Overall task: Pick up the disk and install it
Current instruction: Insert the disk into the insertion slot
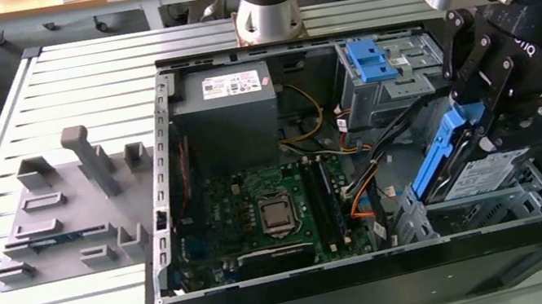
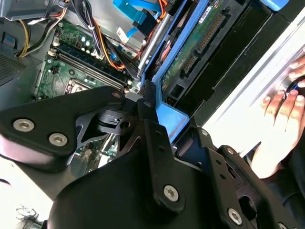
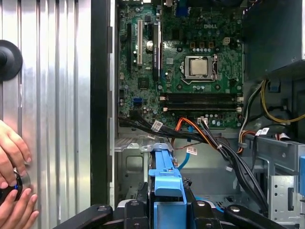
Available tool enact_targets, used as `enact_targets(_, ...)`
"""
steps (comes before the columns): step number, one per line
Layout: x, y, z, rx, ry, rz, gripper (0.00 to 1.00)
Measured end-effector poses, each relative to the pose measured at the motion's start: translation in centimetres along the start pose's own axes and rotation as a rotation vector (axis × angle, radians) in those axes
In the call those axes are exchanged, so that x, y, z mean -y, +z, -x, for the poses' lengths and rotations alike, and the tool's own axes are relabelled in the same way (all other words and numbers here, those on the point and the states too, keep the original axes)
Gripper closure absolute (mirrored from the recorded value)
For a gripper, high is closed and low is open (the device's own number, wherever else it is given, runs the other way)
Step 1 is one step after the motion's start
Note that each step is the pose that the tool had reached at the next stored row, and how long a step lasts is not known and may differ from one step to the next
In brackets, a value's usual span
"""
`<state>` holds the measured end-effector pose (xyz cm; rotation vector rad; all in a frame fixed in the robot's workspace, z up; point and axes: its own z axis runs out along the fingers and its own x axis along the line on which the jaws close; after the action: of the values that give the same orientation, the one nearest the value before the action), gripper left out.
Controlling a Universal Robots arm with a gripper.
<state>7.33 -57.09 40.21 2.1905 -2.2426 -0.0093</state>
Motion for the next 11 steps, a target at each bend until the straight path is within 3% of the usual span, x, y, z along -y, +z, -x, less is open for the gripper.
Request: enact_targets(11,0.01,0.83,0.00,-0.0001,0.000,0.0000,0.64)
